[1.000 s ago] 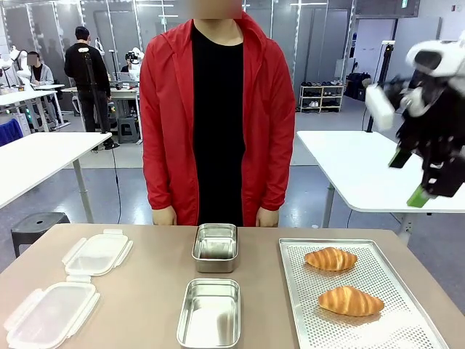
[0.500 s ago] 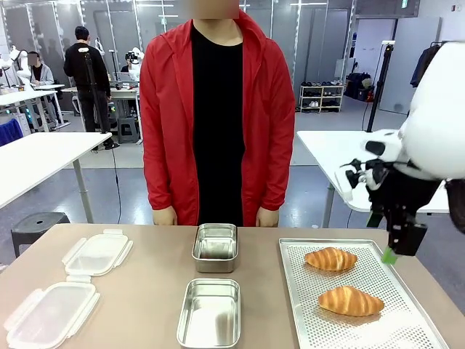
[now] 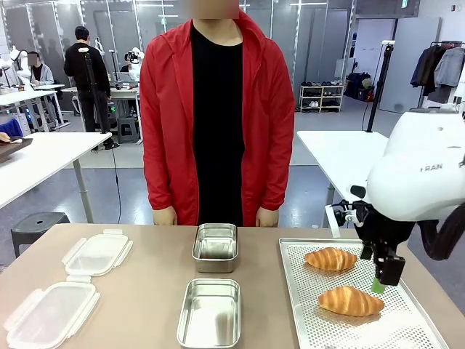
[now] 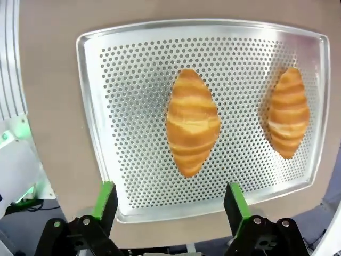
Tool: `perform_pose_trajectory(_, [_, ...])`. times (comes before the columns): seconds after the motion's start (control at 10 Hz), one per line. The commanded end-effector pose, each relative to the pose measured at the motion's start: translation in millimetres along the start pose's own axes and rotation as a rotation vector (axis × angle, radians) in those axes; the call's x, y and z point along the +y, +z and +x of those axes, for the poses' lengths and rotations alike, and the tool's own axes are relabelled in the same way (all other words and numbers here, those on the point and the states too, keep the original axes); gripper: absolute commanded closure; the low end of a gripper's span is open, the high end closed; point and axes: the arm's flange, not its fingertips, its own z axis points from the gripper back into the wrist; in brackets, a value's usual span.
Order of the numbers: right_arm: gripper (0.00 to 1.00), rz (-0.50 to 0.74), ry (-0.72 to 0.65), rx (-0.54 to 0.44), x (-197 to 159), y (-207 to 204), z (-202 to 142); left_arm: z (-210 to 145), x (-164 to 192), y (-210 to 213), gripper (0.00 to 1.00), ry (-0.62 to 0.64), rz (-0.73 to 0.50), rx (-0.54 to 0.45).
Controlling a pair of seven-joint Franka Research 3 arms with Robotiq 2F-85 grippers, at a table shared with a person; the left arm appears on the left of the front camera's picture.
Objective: Place the bread into the airtight container.
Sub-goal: Pick up a Butter Roll and place it into an empty Airtight Container.
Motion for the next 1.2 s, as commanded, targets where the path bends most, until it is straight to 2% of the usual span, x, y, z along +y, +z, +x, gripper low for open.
perform_pose_trajectory(0.0, [0.00,-0.001,0.018,-0.028,-6.9,-16.6,2.9,-0.6,-1.2,1.1,0.00,-0.018,0.002,0.005])
perform_pose_trajectory(0.3, [0.00,-0.017,0.035,0.005,-16.3,-51.5,14.6,-0.6,-1.2,1.1,0.00,-0.018,0.002,0.005])
perform_pose_trajectory(1.1, [0.00,0.056,0.041,-0.007,-26.6,-109.5,20.9,-0.6,-1.2,1.1,0.00,-0.018,0.002,0.005])
